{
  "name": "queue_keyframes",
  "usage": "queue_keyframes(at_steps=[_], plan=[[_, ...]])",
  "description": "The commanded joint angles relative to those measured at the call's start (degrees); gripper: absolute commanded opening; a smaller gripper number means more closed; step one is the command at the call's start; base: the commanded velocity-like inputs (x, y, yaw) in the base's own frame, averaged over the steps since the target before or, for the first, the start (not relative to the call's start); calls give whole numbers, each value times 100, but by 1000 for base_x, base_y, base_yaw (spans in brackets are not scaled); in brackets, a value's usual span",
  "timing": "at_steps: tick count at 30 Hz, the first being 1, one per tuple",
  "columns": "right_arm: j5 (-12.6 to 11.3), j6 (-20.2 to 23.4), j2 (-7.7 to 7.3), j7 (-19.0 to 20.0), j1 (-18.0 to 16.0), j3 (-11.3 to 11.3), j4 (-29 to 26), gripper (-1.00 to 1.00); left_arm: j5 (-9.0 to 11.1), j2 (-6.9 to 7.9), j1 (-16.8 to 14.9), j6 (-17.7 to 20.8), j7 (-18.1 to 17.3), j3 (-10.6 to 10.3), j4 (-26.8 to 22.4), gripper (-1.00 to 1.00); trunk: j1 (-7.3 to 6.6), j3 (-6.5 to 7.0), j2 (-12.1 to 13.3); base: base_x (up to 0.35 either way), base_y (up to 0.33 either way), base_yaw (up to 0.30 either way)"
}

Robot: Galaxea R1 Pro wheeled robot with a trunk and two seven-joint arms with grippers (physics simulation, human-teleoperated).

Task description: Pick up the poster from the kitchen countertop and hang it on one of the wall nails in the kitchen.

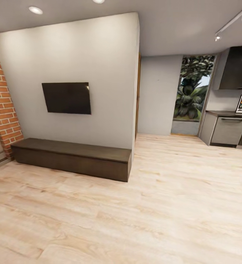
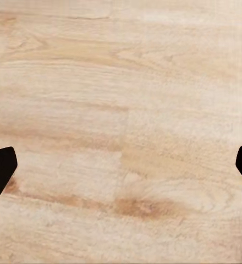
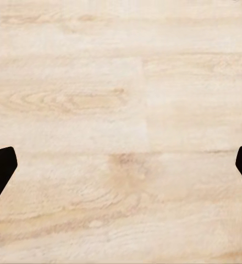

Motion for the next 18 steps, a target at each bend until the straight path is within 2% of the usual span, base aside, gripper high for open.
queue_keyframes(at_steps=[1, 4, 13, 18], plan=[[4, -21, 2, -1, -6, -11, 9, 100, -60, 0, 4, -11, 1, 8, -9, 100, 3, -5, -3, 306, -184, -260], [4, -24, 3, -3, -6, -13, 9, 100, -60, 0, 7, -9, 1, 7, -7, 100, 3, -5, -3, 302, -189, -155], [4, -27, 2, -9, -6, -21, 9, 100, -60, 0, 4, -13, 1, 9, -9, 100, 3, -5, -3, 291, -205, -39], [4, -23, 2, -9, -6, -15, 9, 100, -60, 0, 5, -10, 1, 11, -8, 100, 3, -5, -3, 287, -211, -201]])
